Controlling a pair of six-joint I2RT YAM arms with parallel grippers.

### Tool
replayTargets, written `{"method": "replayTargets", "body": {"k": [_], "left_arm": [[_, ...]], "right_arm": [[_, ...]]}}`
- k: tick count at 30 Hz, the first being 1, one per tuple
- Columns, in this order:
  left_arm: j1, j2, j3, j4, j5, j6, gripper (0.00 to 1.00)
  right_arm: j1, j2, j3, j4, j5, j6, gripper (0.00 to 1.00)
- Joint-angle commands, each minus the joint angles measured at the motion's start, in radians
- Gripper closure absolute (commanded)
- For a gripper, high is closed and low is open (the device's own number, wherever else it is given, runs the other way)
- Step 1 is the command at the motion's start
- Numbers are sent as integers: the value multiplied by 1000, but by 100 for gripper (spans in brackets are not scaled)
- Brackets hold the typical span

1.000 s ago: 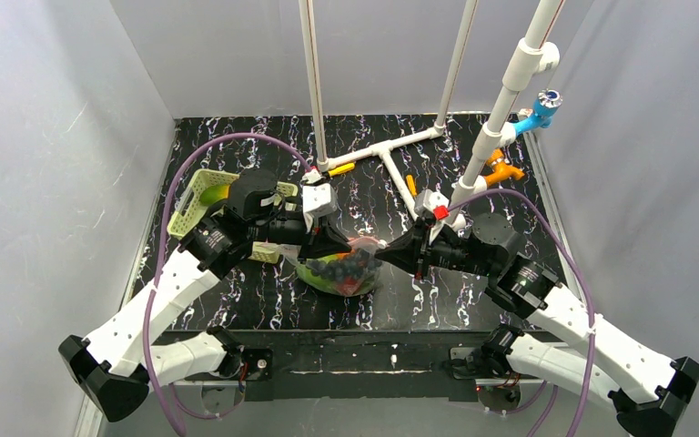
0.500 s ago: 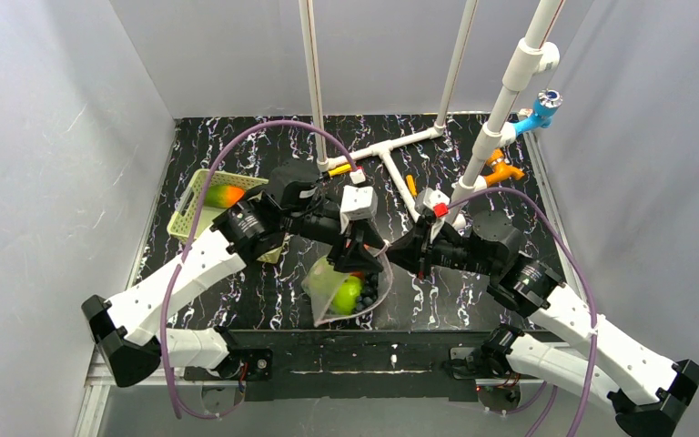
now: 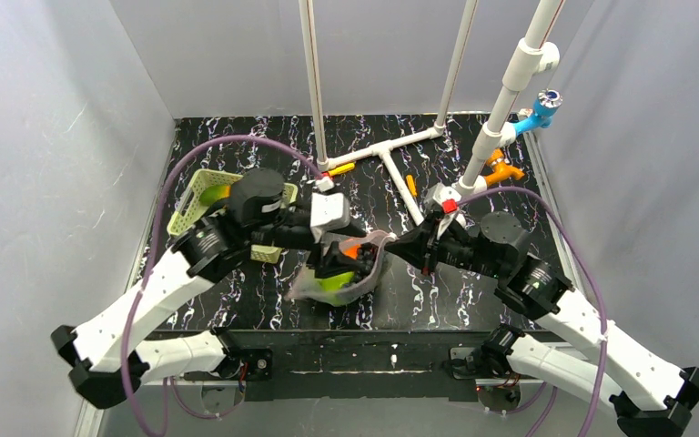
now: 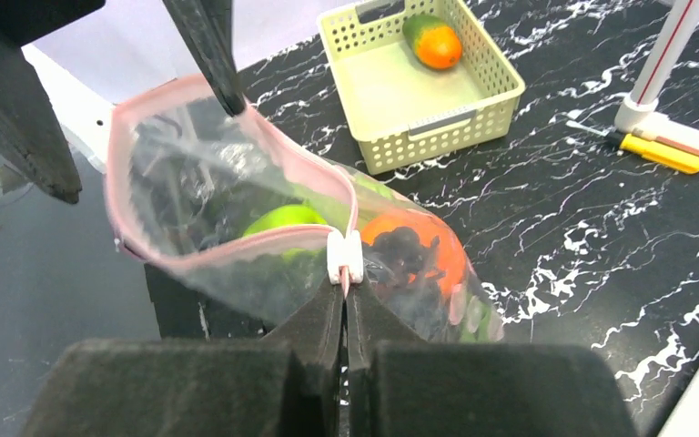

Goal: Place the food in the zip-top bag and seal the zipper
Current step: Zip the zipper food storage bag at the center of the board.

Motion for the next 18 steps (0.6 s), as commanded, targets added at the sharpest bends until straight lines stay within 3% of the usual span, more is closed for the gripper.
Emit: {"method": "replayTargets", "body": {"k": [1, 3, 5, 8, 18], "left_arm": [[1, -95, -26, -84, -147, 25, 39], [1, -84, 16, -76, -190, -16, 37], [0, -39, 67, -49, -133, -59, 37], [-12, 67, 168, -29, -55, -116, 46], [-45, 225, 253, -1, 104, -61, 43]], "right_arm": [[8, -31, 113, 8, 30, 6, 99], [8, -20, 138, -28, 4, -6, 99], [8, -13, 153, -44, -23, -15, 99], [7, -8, 170, -51, -63, -12, 99], [7, 4, 187, -73, -99, -19, 99]]}}
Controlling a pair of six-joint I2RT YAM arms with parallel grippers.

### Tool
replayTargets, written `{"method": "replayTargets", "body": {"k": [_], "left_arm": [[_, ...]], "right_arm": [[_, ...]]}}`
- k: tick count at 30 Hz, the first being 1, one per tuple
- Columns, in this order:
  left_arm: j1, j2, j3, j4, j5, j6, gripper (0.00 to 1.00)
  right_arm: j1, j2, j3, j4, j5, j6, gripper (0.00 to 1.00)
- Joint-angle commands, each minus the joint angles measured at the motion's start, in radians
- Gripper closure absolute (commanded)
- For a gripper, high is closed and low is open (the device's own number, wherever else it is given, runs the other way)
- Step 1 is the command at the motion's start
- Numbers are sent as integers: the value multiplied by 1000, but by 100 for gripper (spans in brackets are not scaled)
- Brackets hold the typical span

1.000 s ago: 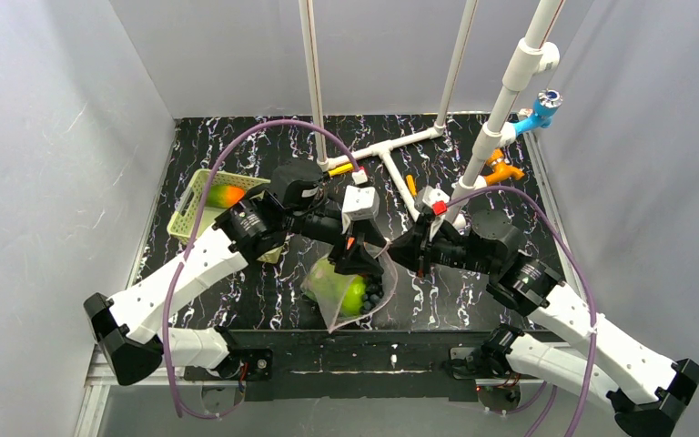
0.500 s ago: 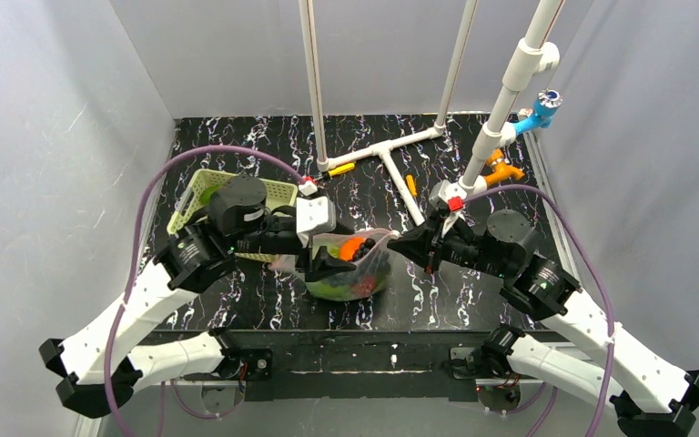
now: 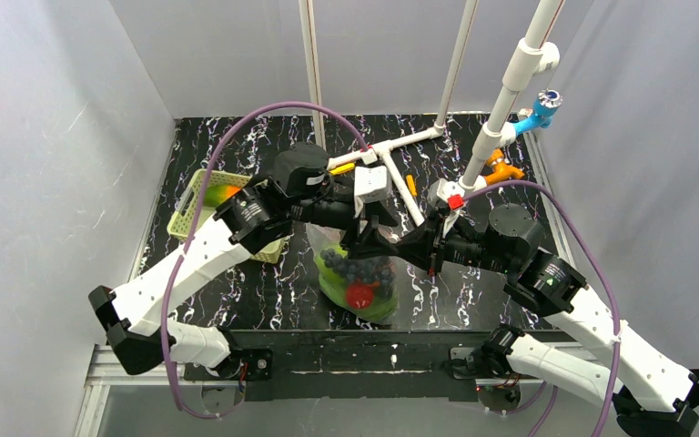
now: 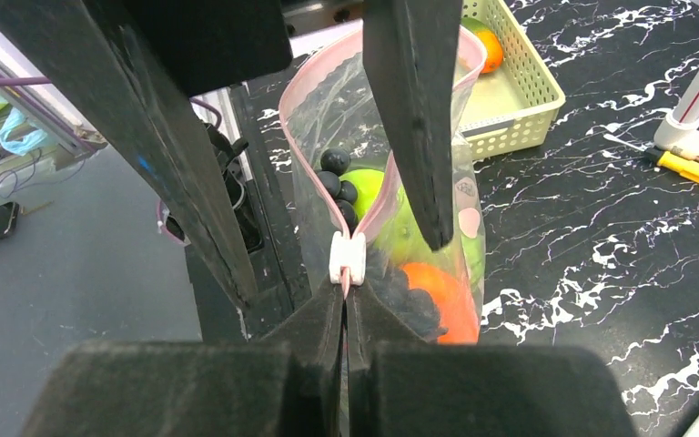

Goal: Place the food in the zip-top bag and seal the zipper
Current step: Zip the zipper food storage bag at the center of the board.

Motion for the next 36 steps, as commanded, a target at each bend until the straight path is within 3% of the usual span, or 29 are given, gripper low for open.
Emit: {"method": "replayTargets", "body": {"k": [1, 5, 10, 15, 21, 26, 36], "left_arm": [[-4, 6, 52, -3, 111, 21, 45], [-5, 17, 46, -13, 132, 26, 63], [-5, 24, 47, -52, 139, 51, 77], [-5, 32, 54, -93, 117, 81, 81], [-5, 30, 57, -137, 103, 112, 80], [-5, 24, 63, -166, 74, 123, 100], [6, -20, 30, -228, -27, 133, 100]], "right_arm": [[4, -11, 49, 53, -29, -12, 99], [3, -13, 38, 62, -26, -12, 99], [4, -19, 32, 68, -18, -16, 99], [3, -24, 27, 71, -10, -17, 99], [3, -25, 24, 72, 2, -17, 99], [3, -19, 18, 93, 25, 1, 99], [4, -75, -68, 193, 181, 83, 99]]}}
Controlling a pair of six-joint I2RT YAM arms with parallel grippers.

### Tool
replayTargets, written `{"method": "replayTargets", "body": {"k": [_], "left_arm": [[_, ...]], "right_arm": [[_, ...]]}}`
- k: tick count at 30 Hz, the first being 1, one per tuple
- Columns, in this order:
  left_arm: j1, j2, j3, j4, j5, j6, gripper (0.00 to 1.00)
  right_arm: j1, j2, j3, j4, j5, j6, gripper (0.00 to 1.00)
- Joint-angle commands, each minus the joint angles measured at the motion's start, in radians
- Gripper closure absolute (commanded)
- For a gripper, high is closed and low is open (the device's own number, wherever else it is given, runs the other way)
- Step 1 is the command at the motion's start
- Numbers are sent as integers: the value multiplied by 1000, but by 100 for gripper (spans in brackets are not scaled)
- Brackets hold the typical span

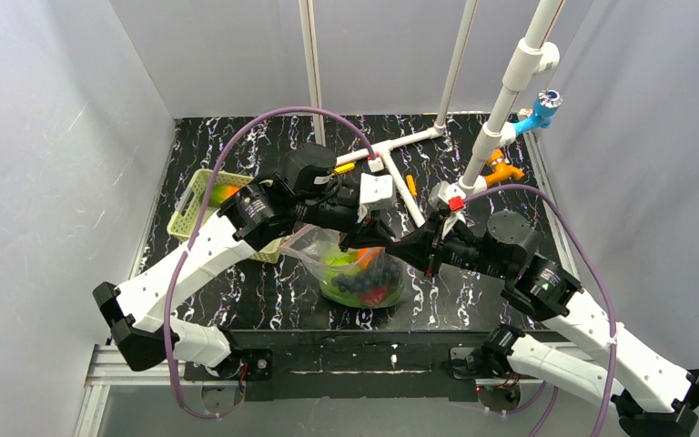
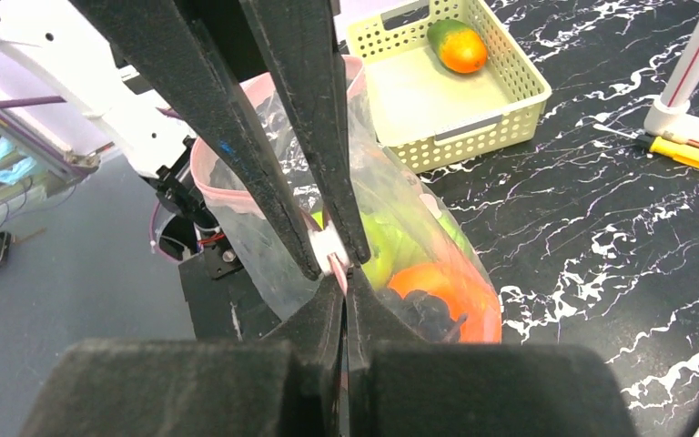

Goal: Place the food in the zip-top bag and seal the zipper
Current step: Zip the zipper food storage bag at the center of the board.

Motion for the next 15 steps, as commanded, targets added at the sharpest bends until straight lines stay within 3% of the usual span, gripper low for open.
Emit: {"method": "replayTargets", "body": {"k": [1, 15], "left_arm": [[11, -67, -17, -109, -25, 16, 100], [75, -211, -109, -217, -36, 35, 100]], "right_arm": [[-5, -62, -15, 142, 139, 47, 99], [-6, -146, -26, 71, 310, 13, 99]]}}
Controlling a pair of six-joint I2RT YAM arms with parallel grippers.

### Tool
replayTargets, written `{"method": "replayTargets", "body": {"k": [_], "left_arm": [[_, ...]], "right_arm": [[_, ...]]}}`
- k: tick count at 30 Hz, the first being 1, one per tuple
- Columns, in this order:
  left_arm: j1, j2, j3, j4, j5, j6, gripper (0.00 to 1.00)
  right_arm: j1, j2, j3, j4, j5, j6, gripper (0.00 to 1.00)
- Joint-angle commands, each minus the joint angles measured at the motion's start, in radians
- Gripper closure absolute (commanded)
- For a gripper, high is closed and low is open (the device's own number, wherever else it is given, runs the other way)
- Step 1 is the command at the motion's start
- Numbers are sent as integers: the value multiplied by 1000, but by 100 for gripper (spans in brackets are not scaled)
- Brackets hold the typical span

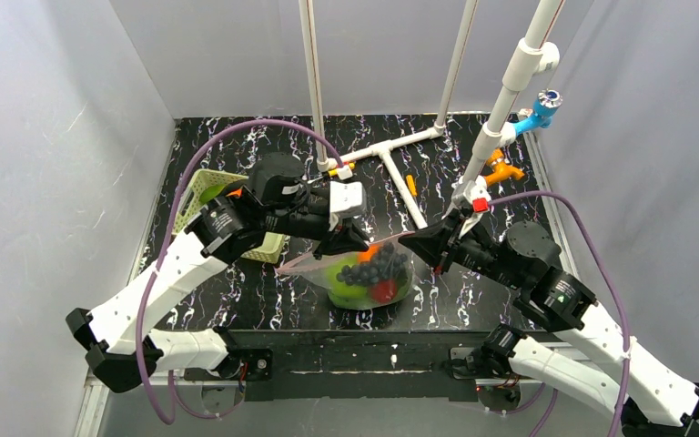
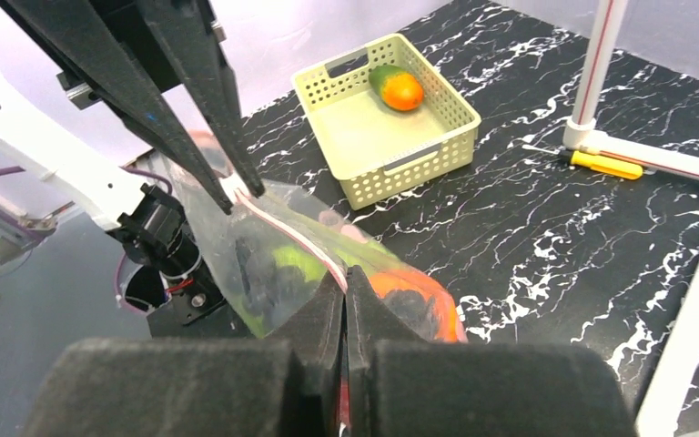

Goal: Place the food in the zip-top bag and seal the zipper
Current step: Zip the zipper food storage bag at the center of the board.

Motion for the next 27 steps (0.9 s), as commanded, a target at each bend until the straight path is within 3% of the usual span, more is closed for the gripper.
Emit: {"method": "replayTargets", "body": {"k": [1, 8, 18, 27], "left_arm": [[23, -85, -24, -177, -22, 18, 100], [28, -195, -112, -212, -91, -23, 100], [32, -341, -194, -254, -294, -40, 100], [33, -408, -226, -282, -341, -57, 100]], "right_arm": [[-12, -57, 4, 43, 190, -23, 99], [-12, -110, -46, 50, 377, 0, 99], [-12, -113, -76, 57, 548, 8, 99], [-12, -92, -84, 79, 584, 1, 99]]}}
